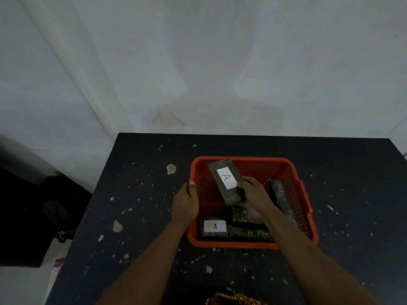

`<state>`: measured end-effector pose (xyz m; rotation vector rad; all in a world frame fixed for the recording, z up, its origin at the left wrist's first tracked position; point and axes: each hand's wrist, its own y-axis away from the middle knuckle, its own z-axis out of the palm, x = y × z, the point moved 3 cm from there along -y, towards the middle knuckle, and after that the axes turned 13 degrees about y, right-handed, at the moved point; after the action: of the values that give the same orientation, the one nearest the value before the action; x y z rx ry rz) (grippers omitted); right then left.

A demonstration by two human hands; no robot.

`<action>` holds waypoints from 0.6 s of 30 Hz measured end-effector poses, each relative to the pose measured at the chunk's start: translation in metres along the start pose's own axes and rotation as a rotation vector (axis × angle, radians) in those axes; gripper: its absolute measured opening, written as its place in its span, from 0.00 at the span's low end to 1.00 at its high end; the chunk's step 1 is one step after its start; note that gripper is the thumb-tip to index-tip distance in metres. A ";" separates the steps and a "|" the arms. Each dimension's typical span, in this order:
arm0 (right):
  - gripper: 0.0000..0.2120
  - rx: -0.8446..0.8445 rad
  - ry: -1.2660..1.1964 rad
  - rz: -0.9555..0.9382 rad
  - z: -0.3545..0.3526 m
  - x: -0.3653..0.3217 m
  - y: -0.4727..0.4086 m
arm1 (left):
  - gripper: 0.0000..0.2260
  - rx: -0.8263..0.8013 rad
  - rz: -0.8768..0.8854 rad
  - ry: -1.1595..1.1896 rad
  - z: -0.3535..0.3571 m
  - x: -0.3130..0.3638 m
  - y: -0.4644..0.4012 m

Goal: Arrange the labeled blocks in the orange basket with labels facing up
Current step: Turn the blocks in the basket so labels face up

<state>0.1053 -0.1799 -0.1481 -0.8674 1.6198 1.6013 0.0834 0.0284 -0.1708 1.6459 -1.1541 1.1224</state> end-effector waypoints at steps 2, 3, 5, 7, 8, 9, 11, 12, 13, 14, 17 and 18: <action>0.18 -0.026 0.025 -0.016 0.000 -0.002 0.003 | 0.21 -0.005 -0.002 0.004 0.000 0.000 0.000; 0.21 -0.014 0.075 -0.033 -0.002 -0.005 0.004 | 0.21 -0.008 -0.003 0.006 0.000 0.000 0.000; 0.22 0.068 0.189 -0.079 -0.007 -0.011 0.006 | 0.21 -0.016 0.002 0.006 0.000 0.000 0.001; 0.20 0.172 0.227 -0.132 -0.015 -0.021 0.004 | 0.21 -0.019 0.011 0.011 0.000 0.001 0.002; 0.17 0.211 0.225 -0.162 -0.018 -0.025 0.003 | 0.21 -0.016 0.012 0.014 0.000 0.001 0.002; 0.14 0.236 0.230 -0.193 -0.021 -0.030 0.002 | 0.21 -0.009 0.012 0.012 0.000 0.001 0.002; 0.09 0.242 0.302 -0.270 -0.022 -0.037 -0.001 | 0.20 0.001 0.016 0.002 0.000 0.002 0.001; 0.08 0.228 0.354 -0.320 -0.021 -0.040 -0.002 | 0.20 -0.001 0.019 -0.002 0.000 0.002 0.001; 0.07 0.203 0.409 -0.368 -0.017 -0.044 -0.003 | 0.20 -0.004 0.021 -0.004 0.001 0.002 0.001; 0.06 0.171 0.471 -0.405 -0.013 -0.048 -0.005 | 0.20 -0.005 0.019 -0.006 0.001 0.002 0.002; 0.07 0.071 0.711 -0.431 0.004 -0.055 -0.014 | 0.20 0.010 0.008 -0.006 0.000 0.001 0.002; 0.09 0.038 0.803 -0.439 0.009 -0.056 -0.018 | 0.20 0.012 0.011 -0.003 -0.001 0.000 0.002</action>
<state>0.1509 -0.1712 -0.1108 -1.8540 1.7670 0.9454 0.0814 0.0284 -0.1703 1.6527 -1.1624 1.1361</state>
